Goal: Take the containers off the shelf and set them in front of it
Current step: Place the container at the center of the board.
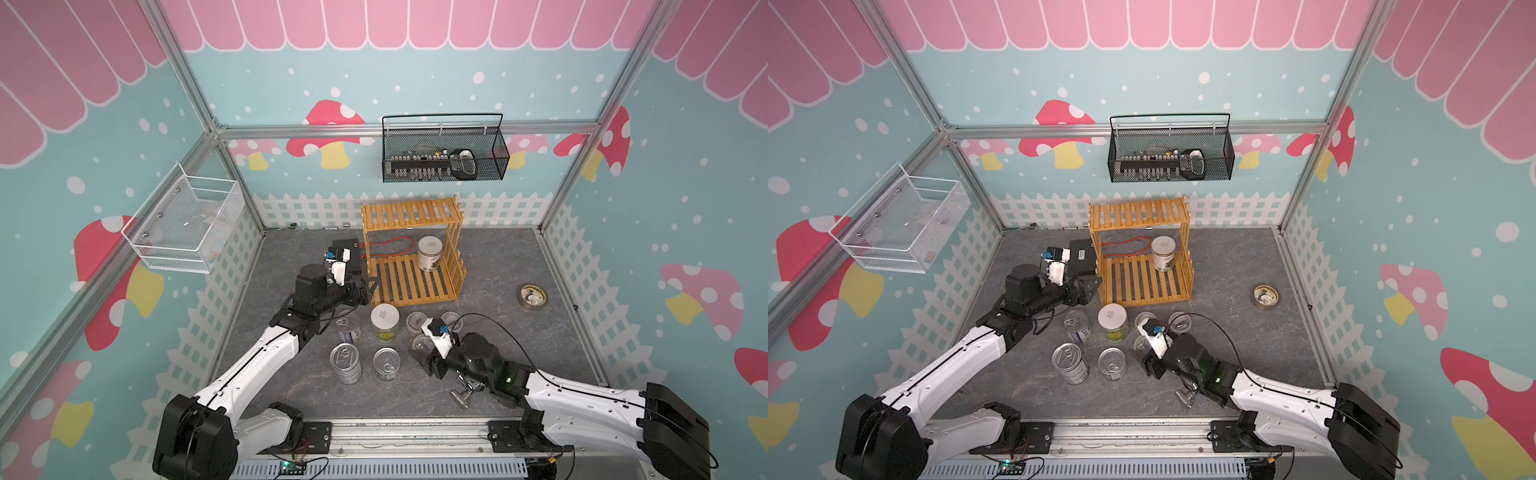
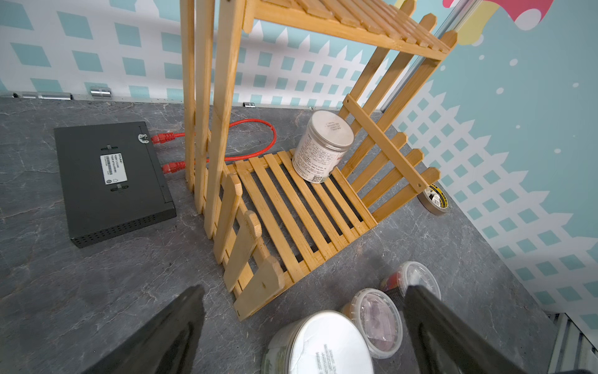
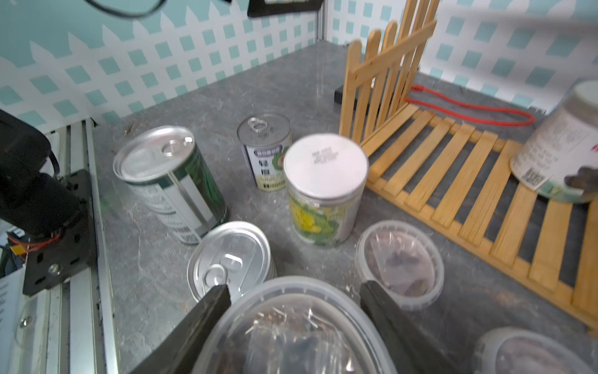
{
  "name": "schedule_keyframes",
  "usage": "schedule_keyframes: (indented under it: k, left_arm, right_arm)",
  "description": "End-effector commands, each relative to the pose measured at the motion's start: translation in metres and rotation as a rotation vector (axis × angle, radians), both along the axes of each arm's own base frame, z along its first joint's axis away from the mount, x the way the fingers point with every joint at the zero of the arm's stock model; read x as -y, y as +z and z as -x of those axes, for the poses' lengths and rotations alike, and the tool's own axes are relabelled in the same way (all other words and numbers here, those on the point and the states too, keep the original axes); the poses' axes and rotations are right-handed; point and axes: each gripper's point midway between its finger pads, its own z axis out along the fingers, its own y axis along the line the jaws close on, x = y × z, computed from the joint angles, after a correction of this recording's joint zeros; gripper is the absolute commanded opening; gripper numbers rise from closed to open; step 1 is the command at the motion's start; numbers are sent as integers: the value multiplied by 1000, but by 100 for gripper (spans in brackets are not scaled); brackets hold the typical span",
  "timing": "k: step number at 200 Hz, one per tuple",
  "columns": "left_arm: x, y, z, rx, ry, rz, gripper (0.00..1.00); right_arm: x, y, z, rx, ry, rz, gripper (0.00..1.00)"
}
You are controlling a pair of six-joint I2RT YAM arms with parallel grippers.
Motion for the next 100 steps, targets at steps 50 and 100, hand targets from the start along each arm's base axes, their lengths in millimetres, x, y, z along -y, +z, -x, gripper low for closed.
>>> schedule_keyframes:
  k: [50,100]
  left_arm:
    - [1,-4,0,6,-5,-14,99]
    - [2,-5,-1,5,-6,-18,99]
  right_arm:
    - [0,-34,-5,73,-64,-13,69]
    - [-9,-42,-12,58,-76,6,71]
